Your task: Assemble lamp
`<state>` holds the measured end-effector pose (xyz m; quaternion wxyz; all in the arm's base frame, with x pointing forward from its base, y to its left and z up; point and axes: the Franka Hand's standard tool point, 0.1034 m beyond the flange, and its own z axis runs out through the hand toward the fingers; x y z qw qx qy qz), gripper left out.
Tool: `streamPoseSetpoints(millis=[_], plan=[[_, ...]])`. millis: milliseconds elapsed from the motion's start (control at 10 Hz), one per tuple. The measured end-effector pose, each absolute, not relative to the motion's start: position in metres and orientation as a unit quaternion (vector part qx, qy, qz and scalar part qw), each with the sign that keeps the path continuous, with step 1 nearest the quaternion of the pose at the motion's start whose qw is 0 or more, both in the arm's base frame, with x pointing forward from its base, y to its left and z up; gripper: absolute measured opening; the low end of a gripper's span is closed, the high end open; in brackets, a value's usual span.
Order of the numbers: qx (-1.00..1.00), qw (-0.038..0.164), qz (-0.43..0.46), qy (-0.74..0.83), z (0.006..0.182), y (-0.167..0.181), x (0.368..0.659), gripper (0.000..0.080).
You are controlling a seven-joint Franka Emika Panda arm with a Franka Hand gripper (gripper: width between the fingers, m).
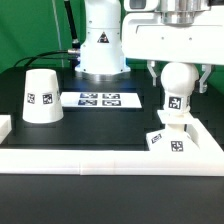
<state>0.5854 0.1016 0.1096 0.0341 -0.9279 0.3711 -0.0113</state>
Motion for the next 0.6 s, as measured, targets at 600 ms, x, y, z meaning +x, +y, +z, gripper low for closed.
streamPoseSetpoints(millis=[600], plan=[[-0.932, 0.035, -0.010, 0.360, 0.1092, 0.1021, 0.5852, 0.0691]])
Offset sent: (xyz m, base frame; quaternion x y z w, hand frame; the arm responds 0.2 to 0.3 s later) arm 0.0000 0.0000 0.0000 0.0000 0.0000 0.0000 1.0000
